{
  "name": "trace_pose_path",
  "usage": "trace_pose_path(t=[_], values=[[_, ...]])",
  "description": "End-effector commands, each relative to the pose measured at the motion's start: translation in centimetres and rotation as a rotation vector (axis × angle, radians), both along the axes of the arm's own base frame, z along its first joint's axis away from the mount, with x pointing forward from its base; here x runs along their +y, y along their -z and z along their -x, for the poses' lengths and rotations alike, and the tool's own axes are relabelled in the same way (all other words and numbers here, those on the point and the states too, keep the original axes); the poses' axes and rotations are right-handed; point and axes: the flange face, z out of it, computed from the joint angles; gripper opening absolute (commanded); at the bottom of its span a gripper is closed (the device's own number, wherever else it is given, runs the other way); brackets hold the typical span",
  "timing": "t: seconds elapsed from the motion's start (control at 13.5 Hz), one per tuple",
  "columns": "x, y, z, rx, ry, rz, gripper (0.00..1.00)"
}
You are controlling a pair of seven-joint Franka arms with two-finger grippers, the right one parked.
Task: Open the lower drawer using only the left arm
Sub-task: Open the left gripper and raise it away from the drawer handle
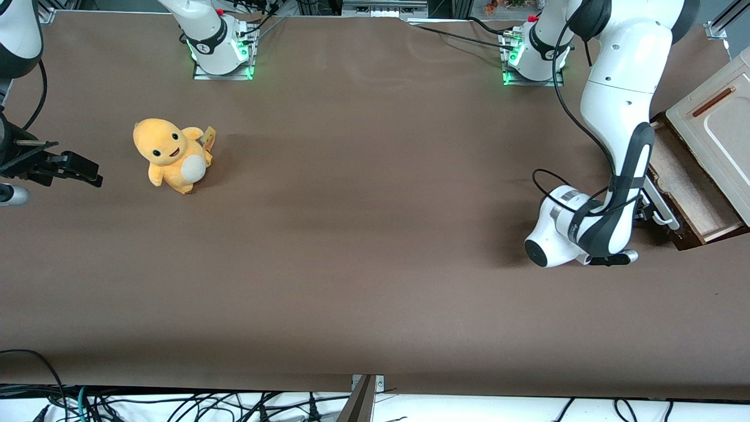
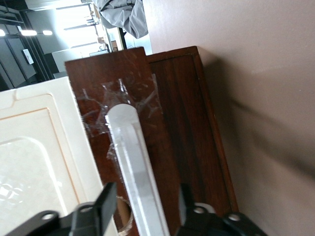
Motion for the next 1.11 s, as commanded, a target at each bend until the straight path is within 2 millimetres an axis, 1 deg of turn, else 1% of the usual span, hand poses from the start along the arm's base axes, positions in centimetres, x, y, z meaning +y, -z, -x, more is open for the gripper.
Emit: trace_pose_path(t=[0.0,0.15,0.22,0.3,0.37,0.44,0.59,0.67,0.81,0.89,0.96,1.04], values=[[-0.7,-3.4,-1.9,-0.005,-0.066,0.09,1.0],[-2.2,-5.8,-3.2,-0.07,-0.141,0.223,1.0],[-3.2,-7.9,-3.9,-0.116,-0.185,0.315,1.0],[-5.1,-11.0,-4.4,-0.167,-0.249,0.472,1.0],[-6.3,-12.7,-4.4,-0.187,-0.286,0.567,1.0],[-7.3,-14.5,-4.5,-0.211,-0.314,0.648,1.0],[-8.1,-18.8,-5.1,-0.271,-0.358,0.827,1.0],[-8.2,-20.5,-5.5,-0.299,-0.372,0.921,1.0],[-6.6,-24.0,-5.6,-0.327,-0.366,1.053,1.0],[-5.4,-25.5,-5.6,-0.324,-0.328,1.098,1.0],[-3.3,-27.3,-5.7,-0.351,-0.261,1.158,1.0],[-2.7,-28.4,-4.5,-0.327,-0.163,1.231,1.0]])
